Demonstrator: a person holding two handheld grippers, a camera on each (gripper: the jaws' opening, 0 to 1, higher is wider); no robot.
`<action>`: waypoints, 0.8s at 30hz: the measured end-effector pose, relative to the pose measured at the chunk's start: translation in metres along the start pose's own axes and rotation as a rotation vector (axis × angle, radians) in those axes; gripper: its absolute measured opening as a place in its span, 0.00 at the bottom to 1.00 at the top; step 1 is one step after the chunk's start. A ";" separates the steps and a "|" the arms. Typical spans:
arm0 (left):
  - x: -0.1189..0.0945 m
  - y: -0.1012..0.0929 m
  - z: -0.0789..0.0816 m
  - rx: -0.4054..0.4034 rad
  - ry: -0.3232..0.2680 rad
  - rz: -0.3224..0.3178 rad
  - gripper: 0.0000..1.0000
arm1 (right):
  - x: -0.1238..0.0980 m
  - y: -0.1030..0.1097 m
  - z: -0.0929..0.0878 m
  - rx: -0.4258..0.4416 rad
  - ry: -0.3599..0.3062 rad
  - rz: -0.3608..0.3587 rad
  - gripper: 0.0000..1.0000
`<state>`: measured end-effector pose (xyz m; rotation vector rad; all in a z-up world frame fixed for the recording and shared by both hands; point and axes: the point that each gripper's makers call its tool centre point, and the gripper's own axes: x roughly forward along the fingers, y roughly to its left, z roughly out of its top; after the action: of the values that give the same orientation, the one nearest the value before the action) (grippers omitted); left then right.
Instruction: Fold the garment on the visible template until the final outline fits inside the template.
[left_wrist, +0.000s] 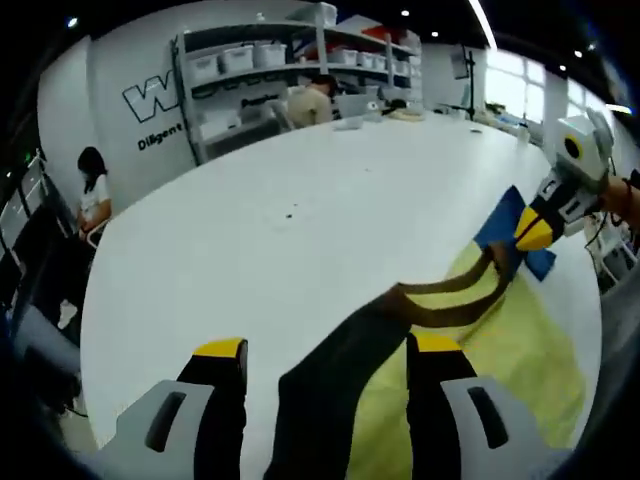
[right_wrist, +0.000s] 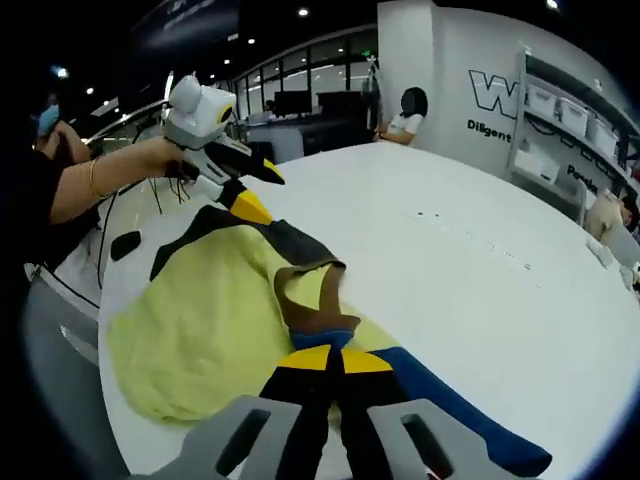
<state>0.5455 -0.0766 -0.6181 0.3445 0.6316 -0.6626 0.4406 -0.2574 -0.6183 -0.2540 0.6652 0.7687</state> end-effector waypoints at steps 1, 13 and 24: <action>0.004 0.001 0.000 0.024 -0.002 -0.004 0.64 | 0.000 0.000 0.000 0.004 0.000 0.001 0.00; 0.038 -0.009 -0.034 0.055 0.170 -0.095 0.43 | 0.005 -0.004 -0.003 0.032 -0.001 -0.005 0.00; 0.042 -0.013 -0.035 0.003 0.164 -0.100 0.23 | 0.010 -0.017 0.000 0.006 0.035 -0.040 0.00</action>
<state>0.5473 -0.0883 -0.6728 0.3746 0.8086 -0.7354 0.4576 -0.2636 -0.6249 -0.2753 0.6935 0.7252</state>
